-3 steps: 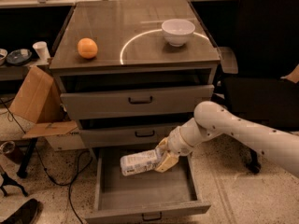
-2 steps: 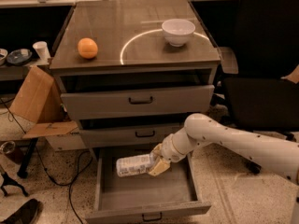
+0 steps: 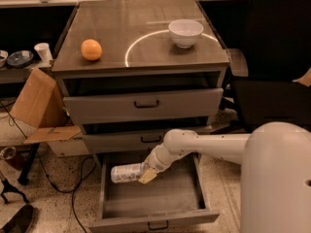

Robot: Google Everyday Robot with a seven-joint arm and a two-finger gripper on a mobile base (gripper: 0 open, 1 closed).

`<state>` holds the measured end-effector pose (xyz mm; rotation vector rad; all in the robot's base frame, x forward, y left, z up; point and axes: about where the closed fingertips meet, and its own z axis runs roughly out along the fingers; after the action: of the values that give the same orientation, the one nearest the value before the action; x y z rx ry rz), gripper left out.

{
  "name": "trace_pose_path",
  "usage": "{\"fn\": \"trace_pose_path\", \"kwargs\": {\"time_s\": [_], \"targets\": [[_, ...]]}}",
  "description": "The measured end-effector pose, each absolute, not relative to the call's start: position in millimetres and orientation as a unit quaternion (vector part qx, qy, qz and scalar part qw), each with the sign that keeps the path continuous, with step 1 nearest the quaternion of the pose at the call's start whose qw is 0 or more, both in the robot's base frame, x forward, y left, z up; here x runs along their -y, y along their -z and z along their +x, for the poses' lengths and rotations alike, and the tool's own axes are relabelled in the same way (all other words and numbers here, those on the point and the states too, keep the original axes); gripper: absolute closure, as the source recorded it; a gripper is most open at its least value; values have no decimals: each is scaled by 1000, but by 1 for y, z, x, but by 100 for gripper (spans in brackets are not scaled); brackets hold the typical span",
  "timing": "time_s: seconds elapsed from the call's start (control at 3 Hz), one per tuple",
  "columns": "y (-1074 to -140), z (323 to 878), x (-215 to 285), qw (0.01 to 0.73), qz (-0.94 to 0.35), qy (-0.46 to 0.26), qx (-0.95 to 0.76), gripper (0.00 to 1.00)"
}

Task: Place blue plastic bottle into bottom drawer

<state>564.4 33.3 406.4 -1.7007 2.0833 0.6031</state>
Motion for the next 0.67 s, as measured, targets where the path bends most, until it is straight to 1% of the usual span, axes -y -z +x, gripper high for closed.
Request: {"fn": "trace_pose_path", "kwargs": {"time_s": [0.67], "targets": [[-307, 573, -75, 122, -616, -215, -748, 100]]}}
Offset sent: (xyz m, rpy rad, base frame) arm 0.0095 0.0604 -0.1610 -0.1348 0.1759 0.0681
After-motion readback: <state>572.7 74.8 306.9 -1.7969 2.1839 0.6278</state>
